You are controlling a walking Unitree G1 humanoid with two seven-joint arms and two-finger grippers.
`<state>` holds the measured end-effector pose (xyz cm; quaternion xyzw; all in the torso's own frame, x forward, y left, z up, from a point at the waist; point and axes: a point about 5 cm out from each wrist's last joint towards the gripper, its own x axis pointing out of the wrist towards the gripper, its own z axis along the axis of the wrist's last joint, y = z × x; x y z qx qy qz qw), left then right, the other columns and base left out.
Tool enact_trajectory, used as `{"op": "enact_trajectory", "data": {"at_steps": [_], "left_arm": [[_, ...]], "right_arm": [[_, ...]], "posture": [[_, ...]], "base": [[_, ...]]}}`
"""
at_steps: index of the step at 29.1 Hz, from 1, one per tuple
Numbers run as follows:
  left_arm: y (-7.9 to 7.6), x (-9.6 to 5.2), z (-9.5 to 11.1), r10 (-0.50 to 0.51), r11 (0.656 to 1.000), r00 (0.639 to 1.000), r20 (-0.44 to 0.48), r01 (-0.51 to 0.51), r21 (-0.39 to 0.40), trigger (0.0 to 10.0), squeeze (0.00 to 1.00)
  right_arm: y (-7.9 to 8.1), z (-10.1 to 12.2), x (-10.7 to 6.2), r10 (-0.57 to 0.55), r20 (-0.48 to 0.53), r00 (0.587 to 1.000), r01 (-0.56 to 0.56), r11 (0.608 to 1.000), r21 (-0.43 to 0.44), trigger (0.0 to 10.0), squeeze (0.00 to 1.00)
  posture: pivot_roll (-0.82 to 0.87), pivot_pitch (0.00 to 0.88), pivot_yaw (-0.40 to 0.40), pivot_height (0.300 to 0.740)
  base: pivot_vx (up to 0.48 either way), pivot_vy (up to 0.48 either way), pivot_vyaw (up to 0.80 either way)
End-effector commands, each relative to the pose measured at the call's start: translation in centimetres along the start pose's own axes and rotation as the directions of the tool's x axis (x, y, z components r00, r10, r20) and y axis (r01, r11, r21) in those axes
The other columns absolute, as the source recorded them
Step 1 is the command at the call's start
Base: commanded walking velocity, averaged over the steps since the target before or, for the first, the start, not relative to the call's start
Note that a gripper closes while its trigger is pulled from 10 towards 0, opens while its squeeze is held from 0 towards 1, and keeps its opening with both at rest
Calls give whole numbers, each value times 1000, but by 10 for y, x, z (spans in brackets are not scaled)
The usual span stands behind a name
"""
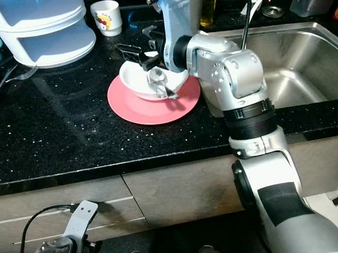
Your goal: Kitchen organization
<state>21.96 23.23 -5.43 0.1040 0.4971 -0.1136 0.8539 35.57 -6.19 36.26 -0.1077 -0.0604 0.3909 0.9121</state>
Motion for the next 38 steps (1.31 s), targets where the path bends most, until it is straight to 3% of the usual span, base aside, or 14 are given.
{"op": "enact_trajectory", "data": {"at_steps": [1,2,5,7,15,32,38], "left_arm": [[-4,1,3,-4,1000,1000,7,4,-11,10000,0],[-4,1,3,-4,1000,1000,7,4,-11,10000,0],[-5,2,2,-6,1000,1000,8,6,-14,10000,0],[-5,2,2,-7,1000,1000,8,7,-15,10000,0],[-6,2,0,-10,1000,1000,9,10,-24,10000,0],[-8,2,0,-15,999,1000,16,15,-31,10000,0],[-8,3,0,-19,999,1000,16,20,-31,10000,0]], "right_arm": [[-1,-11,8,-70,-60,996,60,986,-154,10000,0],[-1,-11,8,-70,-60,996,60,986,-154,10000,0],[4,-23,16,-71,-120,990,35,958,-285,10000,0],[8,-28,19,-53,-154,987,0,944,-329,10000,0],[15,-26,24,1,-142,990,-47,947,-319,10000,0],[9,-50,35,-106,-230,967,-1,906,-422,10000,0],[0,-53,34,-186,-228,956,50,866,-498,10000,0]], "posture": [[-31,129,-2,740],[-31,129,-2,740],[-28,126,-7,740],[-28,120,-11,740],[-26,128,-18,740],[-25,144,-25,740],[-25,148,-25,740]], "base": [[0,0,0],[0,0,0],[0,0,0],[0,0,0],[0,0,0],[0,0,0],[0,0,0]]}}
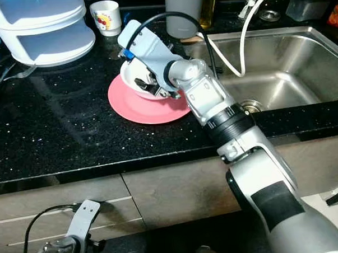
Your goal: Kitchen organization
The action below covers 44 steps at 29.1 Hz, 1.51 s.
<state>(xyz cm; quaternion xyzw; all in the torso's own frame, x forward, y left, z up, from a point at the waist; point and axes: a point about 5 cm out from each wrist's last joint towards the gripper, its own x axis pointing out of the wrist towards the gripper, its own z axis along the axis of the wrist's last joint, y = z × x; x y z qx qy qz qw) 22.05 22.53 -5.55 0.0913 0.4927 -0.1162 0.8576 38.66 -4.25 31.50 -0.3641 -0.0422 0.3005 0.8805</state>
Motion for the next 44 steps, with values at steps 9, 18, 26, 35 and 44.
{"op": "enact_trajectory", "data": {"at_steps": [9,18,26,35,44], "left_arm": [[-3,1,-2,-8,1000,1000,3,8,-17,10000,0],[-3,1,-2,-8,1000,1000,3,8,-18,10000,0],[-3,1,-2,-8,1000,1000,2,8,-15,10000,0],[-3,1,-2,-8,1000,1000,3,8,-15,10000,0],[-3,1,-1,-8,1000,1000,3,8,-15,10000,0]], "right_arm": [[-1,-2,4,-40,-9,999,40,999,-17,10000,0],[-1,7,4,-2,51,999,-2,998,66,10000,0],[-4,18,3,14,110,994,-26,994,108,10000,0],[-10,34,-1,10,230,973,-55,979,194,10000,0],[-39,64,-20,-78,453,888,-101,928,358,10000,0]], "posture": [[-25,151,-27,740],[-25,151,-28,740],[-27,149,-25,740],[-26,151,-25,740],[-27,150,-25,740]], "base": [[0,0,0],[0,0,0],[0,0,0],[0,0,0],[0,0,0]]}}
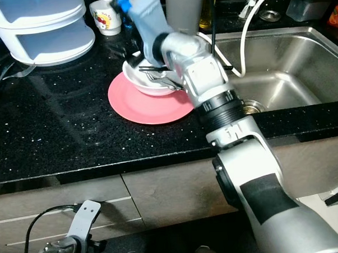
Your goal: Kitchen organization
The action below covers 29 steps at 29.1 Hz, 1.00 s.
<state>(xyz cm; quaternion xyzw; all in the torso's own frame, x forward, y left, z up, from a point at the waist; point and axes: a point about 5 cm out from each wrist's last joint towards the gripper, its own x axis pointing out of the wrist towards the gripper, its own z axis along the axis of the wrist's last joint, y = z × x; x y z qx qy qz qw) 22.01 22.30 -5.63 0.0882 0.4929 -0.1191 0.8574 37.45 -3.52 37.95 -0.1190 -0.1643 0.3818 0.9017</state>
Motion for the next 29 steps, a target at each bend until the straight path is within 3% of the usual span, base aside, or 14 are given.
{"op": "enact_trajectory", "data": {"at_steps": [1,4,6,7,8,9,10,12,16,19,22,25,27,29], "left_arm": [[-1,0,-1,0,1000,1000,3,0,-13,10000,0],[0,0,-1,1,1000,1000,3,-1,-14,10000,0],[-1,0,-1,1,1000,1000,4,-1,-15,10000,0],[-1,0,-1,1,1000,1000,4,-1,-16,10000,0],[-1,0,-1,1,1000,1000,4,-1,-16,10000,0],[-1,0,-1,1,1000,1000,5,-1,-18,10000,0],[-1,0,-1,1,1000,1000,5,-1,-18,10000,0],[-1,0,-1,1,1000,1000,6,-1,-20,10000,0],[-1,0,-1,1,1000,1000,6,-1,-21,10000,0],[-1,0,-1,-1,1000,1000,6,1,-23,10000,0],[-1,0,-2,-4,1000,1000,4,4,-22,10000,0],[-1,0,-2,-5,1000,1000,2,5,-20,10000,0],[-1,0,-3,-6,1000,1000,0,6,-19,10000,0],[-1,0,-3,-6,1000,1000,0,6,-20,10000,0]], "right_arm": [[-4,14,-1,-3,66,998,3,1000,4,10000,0],[-15,16,-6,-40,81,996,38,999,26,10000,0],[-31,7,-12,-120,24,992,118,989,87,10000,0],[-50,-2,-20,-228,-15,974,227,956,188,10000,0],[-50,-2,-20,-228,-15,974,227,956,188,10000,0],[-68,-9,-32,-318,-47,947,318,907,277,10000,0],[-68,-9,-32,-318,-47,947,318,907,277,10000,0],[-81,-16,-44,-377,-72,924,377,857,351,10000,0],[-87,-19,-50,-397,-85,914,398,839,372,10000,0],[-102,-26,-72,-435,-109,894,434,779,452,10000,0],[-122,-32,-105,-490,-120,863,471,700,537,10000,0],[-126,-37,-119,-491,-133,861,467,661,587,10000,0],[-129,-47,-133,-495,-171,852,480,609,631,10000,0],[-129,-51,-138,-502,-187,844,495,595,634,10000,0]], "posture": [[-27,150,-25,740],[-26,150,-26,740],[-25,150,-24,740],[-25,151,-25,740],[-25,151,-25,740],[-25,152,-25,740],[-25,152,-25,740],[-25,152,-25,740],[-25,154,-25,740],[-31,157,-24,740],[-40,159,-17,740],[-45,158,-16,740],[-42,161,-16,740],[-42,161,-16,740]], "base": [[0,0,0],[0,0,0],[0,0,0],[0,0,0],[0,0,0],[0,0,0],[0,0,0],[0,0,0],[0,0,0],[0,0,0],[0,0,0],[0,0,0],[0,0,0],[0,0,0]]}}
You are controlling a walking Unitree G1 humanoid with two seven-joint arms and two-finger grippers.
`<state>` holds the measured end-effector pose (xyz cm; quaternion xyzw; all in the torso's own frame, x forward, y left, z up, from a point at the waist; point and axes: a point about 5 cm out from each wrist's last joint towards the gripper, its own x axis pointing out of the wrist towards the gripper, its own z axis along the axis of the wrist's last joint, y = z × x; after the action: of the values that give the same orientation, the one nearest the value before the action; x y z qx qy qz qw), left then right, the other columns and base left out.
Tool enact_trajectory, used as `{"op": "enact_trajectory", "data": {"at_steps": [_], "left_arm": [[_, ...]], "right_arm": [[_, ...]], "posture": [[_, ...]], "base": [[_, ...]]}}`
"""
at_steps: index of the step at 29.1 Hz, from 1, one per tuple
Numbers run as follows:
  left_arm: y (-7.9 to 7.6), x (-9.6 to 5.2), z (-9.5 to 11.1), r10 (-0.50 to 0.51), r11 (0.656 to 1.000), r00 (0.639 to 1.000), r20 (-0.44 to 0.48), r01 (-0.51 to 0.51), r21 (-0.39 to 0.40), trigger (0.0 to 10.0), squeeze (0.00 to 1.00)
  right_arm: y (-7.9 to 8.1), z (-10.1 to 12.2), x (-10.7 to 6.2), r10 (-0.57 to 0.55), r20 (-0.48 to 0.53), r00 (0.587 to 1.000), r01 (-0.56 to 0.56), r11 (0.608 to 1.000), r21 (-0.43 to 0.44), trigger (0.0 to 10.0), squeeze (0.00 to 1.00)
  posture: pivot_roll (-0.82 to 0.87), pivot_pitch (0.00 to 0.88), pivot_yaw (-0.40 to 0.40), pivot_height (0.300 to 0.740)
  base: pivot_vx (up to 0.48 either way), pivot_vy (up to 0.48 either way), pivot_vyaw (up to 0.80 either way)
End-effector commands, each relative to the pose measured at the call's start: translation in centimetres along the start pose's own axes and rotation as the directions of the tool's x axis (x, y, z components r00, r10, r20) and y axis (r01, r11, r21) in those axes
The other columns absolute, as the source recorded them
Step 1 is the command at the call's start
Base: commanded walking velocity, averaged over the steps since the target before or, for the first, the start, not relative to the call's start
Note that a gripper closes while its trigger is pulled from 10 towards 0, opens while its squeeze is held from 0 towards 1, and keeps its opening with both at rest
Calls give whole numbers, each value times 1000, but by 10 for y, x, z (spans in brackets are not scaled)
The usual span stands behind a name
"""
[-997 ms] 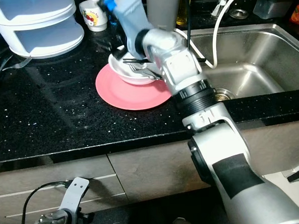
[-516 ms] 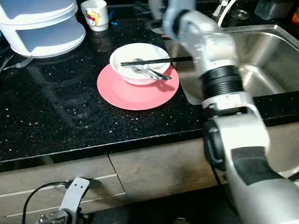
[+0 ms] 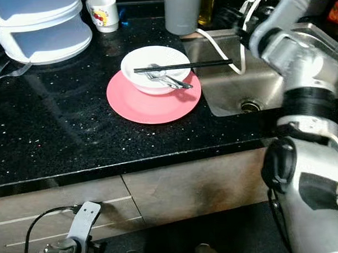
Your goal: Kitchen organization
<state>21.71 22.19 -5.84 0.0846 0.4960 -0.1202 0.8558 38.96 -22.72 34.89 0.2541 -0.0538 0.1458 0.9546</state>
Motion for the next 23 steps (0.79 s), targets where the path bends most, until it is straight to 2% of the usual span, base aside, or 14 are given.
{"op": "enact_trajectory", "data": {"at_steps": [1,2,3,5,7,8,10,12,16,21,23], "left_arm": [[1,0,0,1,1000,1000,6,-1,-15,10000,0],[1,0,0,1,1000,1000,6,-1,-15,10000,0],[1,0,0,1,1000,1000,6,-1,-16,10000,0],[1,0,0,1,1000,1000,6,-1,-16,10000,0],[2,-1,0,2,1000,1000,5,-2,-16,10000,0],[2,-1,0,2,1000,1000,5,-2,-16,10000,0],[2,-1,0,3,1000,1000,4,-3,-14,10000,0],[2,-1,0,3,1000,1000,3,-3,-13,10000,0],[3,-1,-1,3,1000,1000,2,-3,-9,10000,0],[4,-1,-1,3,1000,1000,0,-3,0,10000,0],[4,-1,-1,4,1000,1000,0,-4,0,10000,0]], "right_arm": [[-5,-1,-5,-15,-13,1000,16,1000,25,10000,0],[-5,-1,-5,-15,-13,1000,16,1000,25,10000,0],[-12,-4,-9,-42,-32,999,43,999,32,10000,0],[-12,-4,-9,-42,-32,999,43,999,32,10000,0],[-22,-23,-21,-45,-119,992,54,995,81,10000,0],[-22,-23,-21,-45,-119,992,54,995,81,10000,0],[-26,-42,-32,-44,-186,982,68,990,123,10000,0],[-27,-48,-35,-54,-199,979,80,989,126,10000,0],[-27,-52,-36,-70,-187,980,96,986,133,10000,0],[-8,-54,-31,13,-84,996,6,975,221,10000,0],[-6,-53,-30,22,-65,998,-6,972,233,10000,0]], "posture": [[-42,162,-15,740],[-42,162,-15,740],[-44,164,-15,740],[-44,164,-15,740],[-53,164,-17,740],[-53,164,-17,740],[-54,162,-15,740],[-54,157,-11,740],[-55,150,-7,740],[-50,140,-4,740],[-50,140,-3,740]], "base": [[0,0,0],[0,0,0],[0,0,0],[0,0,0],[0,0,0],[0,0,0],[0,0,0],[0,0,0],[0,0,0],[0,0,0],[0,0,0]]}}
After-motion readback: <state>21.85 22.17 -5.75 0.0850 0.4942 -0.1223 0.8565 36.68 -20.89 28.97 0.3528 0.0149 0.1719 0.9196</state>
